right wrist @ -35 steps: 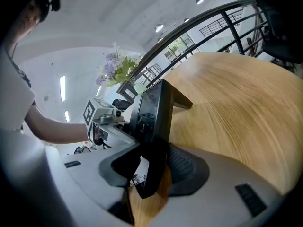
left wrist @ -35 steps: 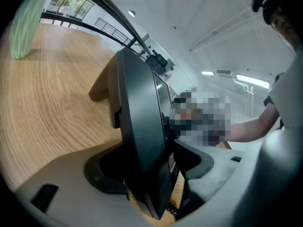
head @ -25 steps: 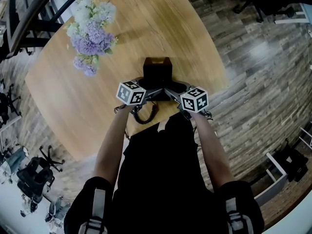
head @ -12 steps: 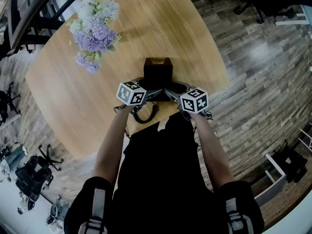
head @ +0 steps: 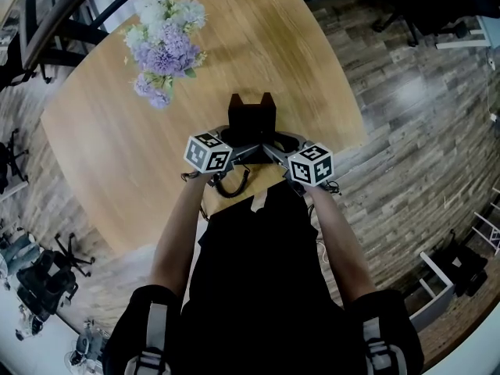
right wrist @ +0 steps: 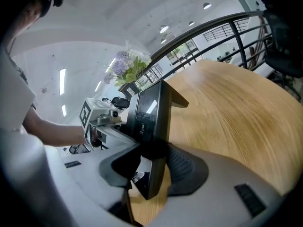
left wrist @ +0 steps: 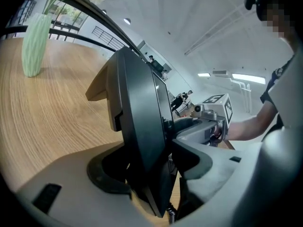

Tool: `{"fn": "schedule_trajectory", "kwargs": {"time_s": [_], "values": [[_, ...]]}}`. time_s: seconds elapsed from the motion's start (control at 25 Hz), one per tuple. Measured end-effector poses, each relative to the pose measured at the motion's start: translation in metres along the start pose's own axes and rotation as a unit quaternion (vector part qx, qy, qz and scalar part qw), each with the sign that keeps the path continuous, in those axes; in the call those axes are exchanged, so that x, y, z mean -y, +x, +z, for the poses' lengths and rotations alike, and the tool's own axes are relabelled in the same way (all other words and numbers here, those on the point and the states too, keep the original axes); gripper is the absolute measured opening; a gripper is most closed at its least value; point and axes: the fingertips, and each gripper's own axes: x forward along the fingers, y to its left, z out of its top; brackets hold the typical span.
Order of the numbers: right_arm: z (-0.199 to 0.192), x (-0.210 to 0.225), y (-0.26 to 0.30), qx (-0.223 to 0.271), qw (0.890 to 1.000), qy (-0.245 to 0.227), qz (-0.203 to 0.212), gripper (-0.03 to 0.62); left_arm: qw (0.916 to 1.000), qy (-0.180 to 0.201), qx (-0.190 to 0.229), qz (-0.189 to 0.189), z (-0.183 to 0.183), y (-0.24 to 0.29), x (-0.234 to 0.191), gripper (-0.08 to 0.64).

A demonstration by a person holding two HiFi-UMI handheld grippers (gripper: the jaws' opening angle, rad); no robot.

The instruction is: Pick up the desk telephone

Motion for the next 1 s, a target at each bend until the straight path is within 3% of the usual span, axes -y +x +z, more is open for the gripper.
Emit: {"fn": "schedule_trajectory", "kwargs": {"time_s": [0.56, 1.0], "values": [[0.007, -0.073, 0.017, 0.010, 0.999, -0.034, 0.028, 0.176, 0.9979, -0.003, 0.059, 0.027, -0.016, -0.077, 0.012, 0.282], [-0.002, -0.112, 0.017, 0.019, 0.997, -0.069, 0.023, 0.176, 0.9939, -0.005, 0.105, 0.032, -0.035, -0.109, 0.027, 0.279]]}}
